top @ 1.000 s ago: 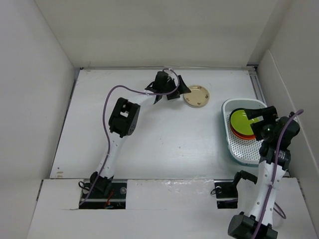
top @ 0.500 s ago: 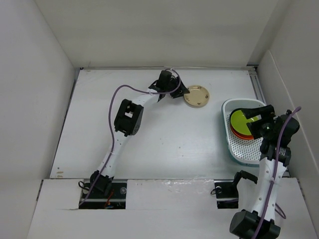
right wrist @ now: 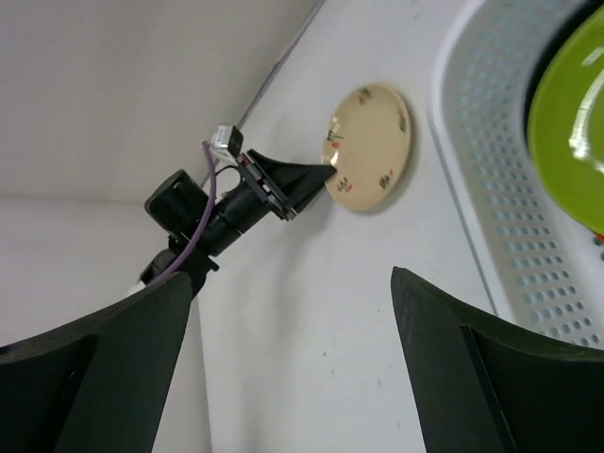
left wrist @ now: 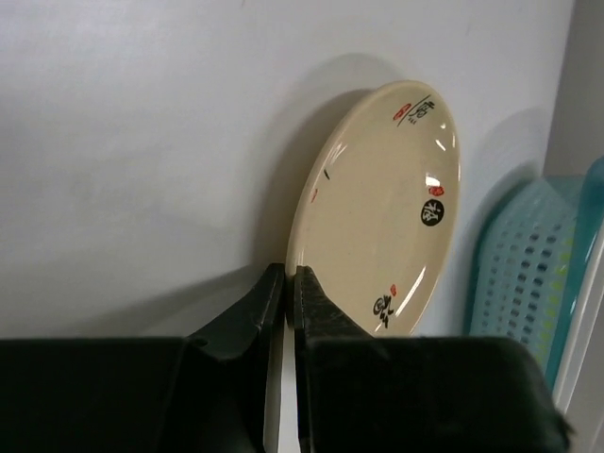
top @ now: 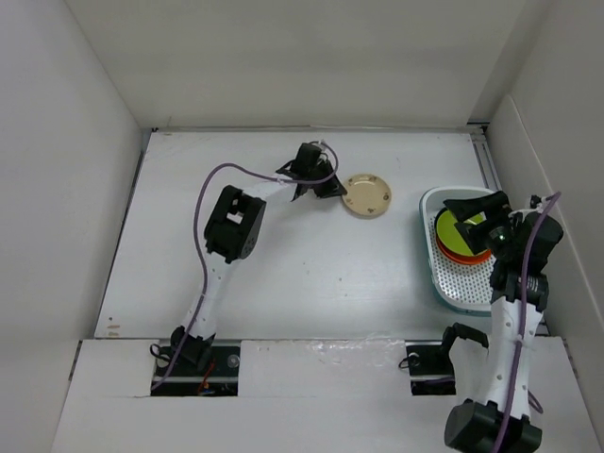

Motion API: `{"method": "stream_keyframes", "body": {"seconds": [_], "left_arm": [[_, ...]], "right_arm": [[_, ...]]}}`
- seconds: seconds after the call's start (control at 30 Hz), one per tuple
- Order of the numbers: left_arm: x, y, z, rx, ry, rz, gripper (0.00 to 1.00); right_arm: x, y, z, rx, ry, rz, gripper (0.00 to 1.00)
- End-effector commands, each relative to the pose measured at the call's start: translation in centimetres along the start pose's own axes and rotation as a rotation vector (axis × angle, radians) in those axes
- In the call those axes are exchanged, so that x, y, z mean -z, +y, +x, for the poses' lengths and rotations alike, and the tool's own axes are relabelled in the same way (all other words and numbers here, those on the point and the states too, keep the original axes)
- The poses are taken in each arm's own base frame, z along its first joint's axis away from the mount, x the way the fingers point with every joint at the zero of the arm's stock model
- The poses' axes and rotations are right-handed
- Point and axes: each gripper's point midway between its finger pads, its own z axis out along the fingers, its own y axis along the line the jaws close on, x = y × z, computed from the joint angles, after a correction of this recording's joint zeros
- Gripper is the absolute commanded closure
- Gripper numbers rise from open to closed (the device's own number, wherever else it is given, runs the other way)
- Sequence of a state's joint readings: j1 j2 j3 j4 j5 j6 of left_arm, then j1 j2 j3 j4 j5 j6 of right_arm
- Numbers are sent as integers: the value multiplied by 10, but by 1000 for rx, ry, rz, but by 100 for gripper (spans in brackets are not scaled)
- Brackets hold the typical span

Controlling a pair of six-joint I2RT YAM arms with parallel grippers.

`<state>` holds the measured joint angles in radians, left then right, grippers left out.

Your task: Place the plates into the plastic bin on the countertop

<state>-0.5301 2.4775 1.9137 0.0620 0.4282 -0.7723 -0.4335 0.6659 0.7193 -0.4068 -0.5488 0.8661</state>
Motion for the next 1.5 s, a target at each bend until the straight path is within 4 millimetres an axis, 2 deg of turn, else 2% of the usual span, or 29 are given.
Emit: {"method": "stream_keyframes", "body": {"seconds": [0.0,0.07,0.1,0.13,0.17,0.2,0.23,0.27,0.33,0.47,0.5,0.57,0.6,0.63,0.7,0.77,0.8,0.83,0.97,1.0,1.03,1.07,1.13,1.23,1.27,1.3,1.37,1.4,1.47], "left_arm": [[75,-53,-13,-115,-69,69,100],[103,-67,-11,-138,-95,93,100],[133,-93,-17,-163,-138,138,100],[139,-86,2,-160,-104,136,100],[148,-88,6,-161,-107,139,100],[170,-107,3,-186,-138,186,100],[180,-112,8,-194,-133,209,100],[184,-107,21,-191,-115,202,100],[206,-120,24,-215,-131,230,100],[220,-128,40,-256,-77,263,100],[225,-133,41,-263,-75,281,100],[229,-140,43,-273,-77,294,100],[231,-148,54,-295,-59,307,100],[229,-147,58,-292,-54,295,100],[231,-160,63,-319,-46,315,100],[230,-156,64,-310,-41,295,100],[231,-158,68,-313,-23,312,100],[234,-160,67,-309,-32,323,100],[243,-168,69,-313,-31,356,100],[247,-170,70,-314,-32,357,89],[248,-164,63,-302,-66,313,60],[251,-164,58,-297,-91,289,2],[258,-153,46,-273,-163,192,0],[275,-142,35,-252,-241,96,0],[291,-144,25,-260,-306,76,0],[293,-136,27,-254,-313,50,0],[309,-133,28,-260,-340,25,0],[310,-128,32,-270,-336,19,0],[313,-122,37,-278,-329,10,0]], "right_arm": [[2,50,9,163,36,-226,8],[-7,52,13,200,61,-223,8],[-11,53,15,209,75,-222,8],[-14,54,25,219,113,-230,8],[-16,59,27,225,127,-244,8],[-23,57,30,223,142,-235,8],[-28,54,29,222,125,-209,8],[-30,59,37,236,135,-228,8],[-38,56,45,247,163,-218,8],[-46,72,70,284,238,-281,8],[-46,82,79,299,257,-310,8],[-48,86,89,307,280,-325,8],[-47,91,97,314,306,-340,8],[-47,95,97,320,297,-351,9],[-48,97,102,315,304,-354,13],[-49,98,100,317,292,-355,28],[-51,94,100,315,288,-342,50],[-53,93,98,314,276,-333,65],[-57,87,95,301,249,-299,100],[-58,86,92,299,242,-294,100],[-55,88,91,301,236,-303,100],[-60,79,80,276,190,-254,100],[-56,73,62,226,115,-199,100],[-55,23,19,96,-43,19,100],[-52,9,4,66,-101,77,100],[-49,-19,-11,31,-152,155,100],[-40,-45,-27,-15,-218,225,100],[-35,-65,-40,-50,-264,273,100],[-33,-86,-44,-74,-295,293,100]]}}
